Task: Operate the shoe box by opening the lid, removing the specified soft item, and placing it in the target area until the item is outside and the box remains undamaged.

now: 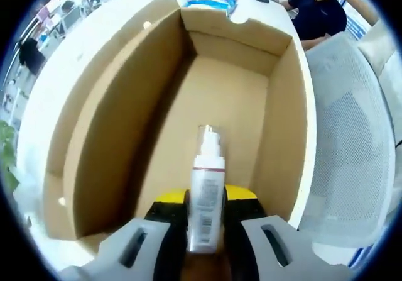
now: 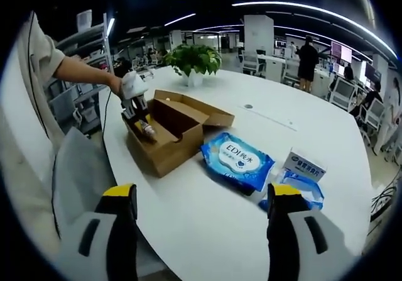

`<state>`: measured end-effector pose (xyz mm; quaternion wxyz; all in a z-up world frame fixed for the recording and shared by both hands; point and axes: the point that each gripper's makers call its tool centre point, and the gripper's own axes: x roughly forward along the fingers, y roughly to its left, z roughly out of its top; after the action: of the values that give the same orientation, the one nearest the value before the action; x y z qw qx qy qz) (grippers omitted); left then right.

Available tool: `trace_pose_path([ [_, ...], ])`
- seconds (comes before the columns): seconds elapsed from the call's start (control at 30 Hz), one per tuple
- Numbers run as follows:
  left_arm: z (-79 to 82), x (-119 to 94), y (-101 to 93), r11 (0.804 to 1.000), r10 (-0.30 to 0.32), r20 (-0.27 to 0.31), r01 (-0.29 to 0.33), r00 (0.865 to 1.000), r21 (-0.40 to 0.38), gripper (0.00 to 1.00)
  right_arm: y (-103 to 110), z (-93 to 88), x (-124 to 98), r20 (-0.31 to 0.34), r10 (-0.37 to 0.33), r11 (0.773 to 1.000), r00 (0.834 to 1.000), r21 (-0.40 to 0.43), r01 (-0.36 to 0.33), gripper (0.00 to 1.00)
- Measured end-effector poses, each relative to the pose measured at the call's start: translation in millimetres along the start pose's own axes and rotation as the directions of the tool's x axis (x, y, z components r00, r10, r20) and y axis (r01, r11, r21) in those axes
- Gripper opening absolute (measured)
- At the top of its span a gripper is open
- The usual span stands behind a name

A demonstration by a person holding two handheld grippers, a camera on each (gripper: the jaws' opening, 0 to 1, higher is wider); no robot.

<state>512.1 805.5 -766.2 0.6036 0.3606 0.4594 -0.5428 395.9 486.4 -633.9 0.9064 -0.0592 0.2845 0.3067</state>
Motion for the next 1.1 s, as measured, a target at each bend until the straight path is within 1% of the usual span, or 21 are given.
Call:
trace_pose_path([
  [0.2,11.4,-12,-3.2,1.0,0.016,0.056,-0.015,0.998,-0.011,0.18,9,8.1,1,0.024,0.03,0.999,0.999,-0.031,-0.029,0.77],
  [0.5,31.5,-30,-14.3,1.0,0.027,0.136,-0.026,0.99,-0.008,0.18,23,22.8,5,0.058,0.075,0.993,0.996,-0.092,-0.069,0.7],
  [0.67,48.9,-40,-25.1,1.0,0.02,0.192,-0.023,0.981,0.01,0.18,32,30.5,8,0.08,0.1,0.989,0.992,-0.115,-0.09,0.66],
  [0.73,53.5,-43,-28.1,1.0,0.019,0.204,-0.024,0.979,0.019,0.18,37,33.8,10,0.087,0.117,0.986,0.989,-0.129,-0.105,0.63],
  [0.8,62.4,-47,-34.1,0.999,0.011,0.229,-0.018,0.973,0.031,0.18,41,36.4,12,0.093,0.133,0.984,0.987,-0.135,-0.12,0.61],
  [0.93,73.0,-52,-42.8,0.998,0.001,0.251,-0.016,0.968,0.056,0.18,50,42.2,16,0.106,0.157,0.979,0.982,-0.149,-0.141,0.59],
  [1.1,89.2,-58,-58.0,0.996,-0.028,0.29,0.002,0.957,0.087,0.18,62,48.4,22,0.117,0.194,0.97,0.974,-0.17,-0.173,0.55],
])
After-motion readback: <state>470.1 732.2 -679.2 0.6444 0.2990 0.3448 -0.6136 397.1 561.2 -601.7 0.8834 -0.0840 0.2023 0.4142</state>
